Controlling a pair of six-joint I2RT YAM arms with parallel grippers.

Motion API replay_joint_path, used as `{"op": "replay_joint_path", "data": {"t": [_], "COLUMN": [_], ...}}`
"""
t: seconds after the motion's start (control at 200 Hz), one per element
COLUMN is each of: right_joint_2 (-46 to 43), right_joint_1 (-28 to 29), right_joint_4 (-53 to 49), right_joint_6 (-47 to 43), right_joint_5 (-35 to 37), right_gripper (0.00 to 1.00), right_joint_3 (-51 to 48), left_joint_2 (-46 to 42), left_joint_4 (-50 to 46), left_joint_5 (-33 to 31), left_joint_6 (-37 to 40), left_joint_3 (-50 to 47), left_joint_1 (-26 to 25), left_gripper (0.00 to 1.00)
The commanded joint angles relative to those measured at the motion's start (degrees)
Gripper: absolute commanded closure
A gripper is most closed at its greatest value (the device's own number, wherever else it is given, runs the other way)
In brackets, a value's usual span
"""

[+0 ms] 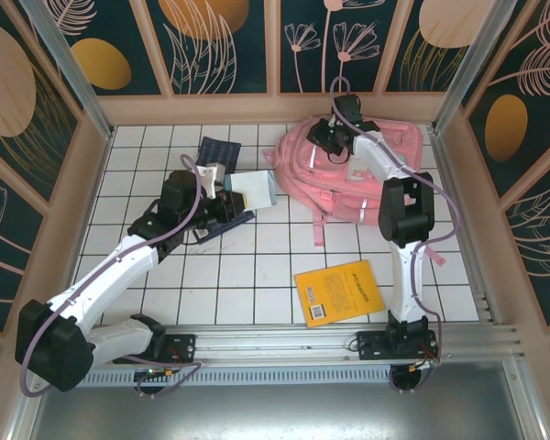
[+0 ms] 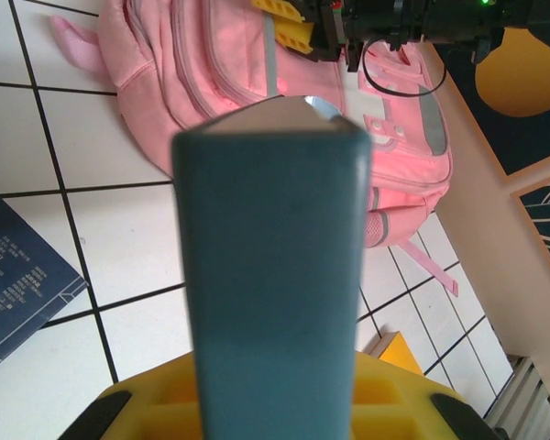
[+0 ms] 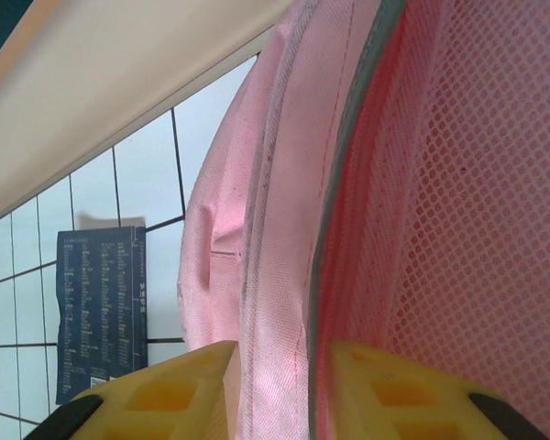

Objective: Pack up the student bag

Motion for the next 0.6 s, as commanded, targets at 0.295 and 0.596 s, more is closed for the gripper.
{"op": "replay_joint_path", "data": {"t": [0.295, 0.596], "right_joint_2": [6.40, -7.02], "right_joint_1": [0.11, -0.29], "right_joint_4": [-2.89, 1.38], "right_joint_6": [-2.96, -6.88], "right_joint_5": [-3.56, -9.67], "right_gripper": [0.89, 1.00], "right_joint_3": [5.16, -0.34], "left_joint_2": [1.64, 1.99], "left_joint_4": [3.01, 1.20], "left_joint_5": [1.07, -2.05], "left_joint_6": [-0.93, -0.99], "left_joint_3": [-0.47, 0.51], "left_joint_1": [1.13, 1.35], "left_gripper": [1.00, 1.00]}}
